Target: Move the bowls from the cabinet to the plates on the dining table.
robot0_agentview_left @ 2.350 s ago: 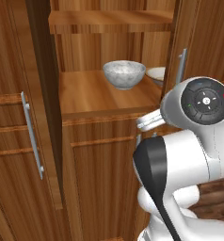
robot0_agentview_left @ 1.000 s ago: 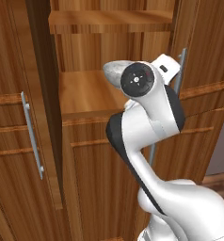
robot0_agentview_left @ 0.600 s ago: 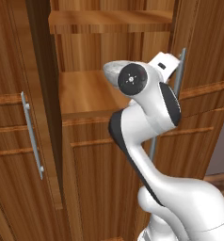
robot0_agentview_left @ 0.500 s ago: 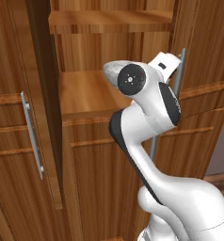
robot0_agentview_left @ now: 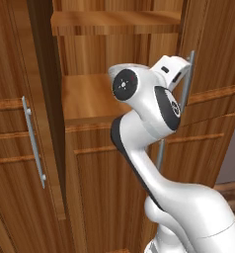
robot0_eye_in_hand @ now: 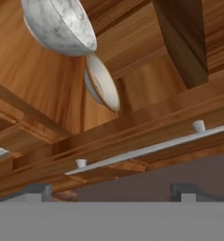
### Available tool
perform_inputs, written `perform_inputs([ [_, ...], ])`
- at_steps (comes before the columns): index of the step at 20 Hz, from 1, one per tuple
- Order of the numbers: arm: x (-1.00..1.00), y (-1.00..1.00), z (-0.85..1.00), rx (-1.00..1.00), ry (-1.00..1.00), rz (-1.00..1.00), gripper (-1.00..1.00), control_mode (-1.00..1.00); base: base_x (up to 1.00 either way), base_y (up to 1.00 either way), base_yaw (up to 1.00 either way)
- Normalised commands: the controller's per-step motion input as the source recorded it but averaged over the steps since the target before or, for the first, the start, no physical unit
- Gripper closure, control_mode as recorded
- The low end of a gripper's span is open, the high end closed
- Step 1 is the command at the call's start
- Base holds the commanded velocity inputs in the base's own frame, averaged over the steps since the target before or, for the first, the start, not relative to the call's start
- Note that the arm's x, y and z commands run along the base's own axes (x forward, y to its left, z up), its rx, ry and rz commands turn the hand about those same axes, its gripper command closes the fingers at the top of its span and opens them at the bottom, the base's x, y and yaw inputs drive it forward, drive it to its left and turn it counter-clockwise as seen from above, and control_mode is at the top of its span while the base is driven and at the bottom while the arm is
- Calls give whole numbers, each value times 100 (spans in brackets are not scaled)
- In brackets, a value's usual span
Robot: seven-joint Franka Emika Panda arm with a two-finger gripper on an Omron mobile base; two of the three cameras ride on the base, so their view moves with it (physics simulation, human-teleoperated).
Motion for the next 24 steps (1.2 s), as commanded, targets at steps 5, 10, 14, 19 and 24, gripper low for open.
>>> perform_inputs([
  [5, 35, 10, 0, -7, 0, 0, -100, -100, 0, 0, 0],
  [10, 56, 0, 0, -7, 0, 0, -100, -100, 0, 0, 0],
  [14, 51, 0, 0, -7, 0, 0, -100, -100, 0, 0, 0],
  [19, 37, 0, 0, -9, 3, -2, -100, -100, 0, 0, 0],
  [24, 12, -15, 0, -6, 4, -8, -100, -100, 0, 0, 0],
])
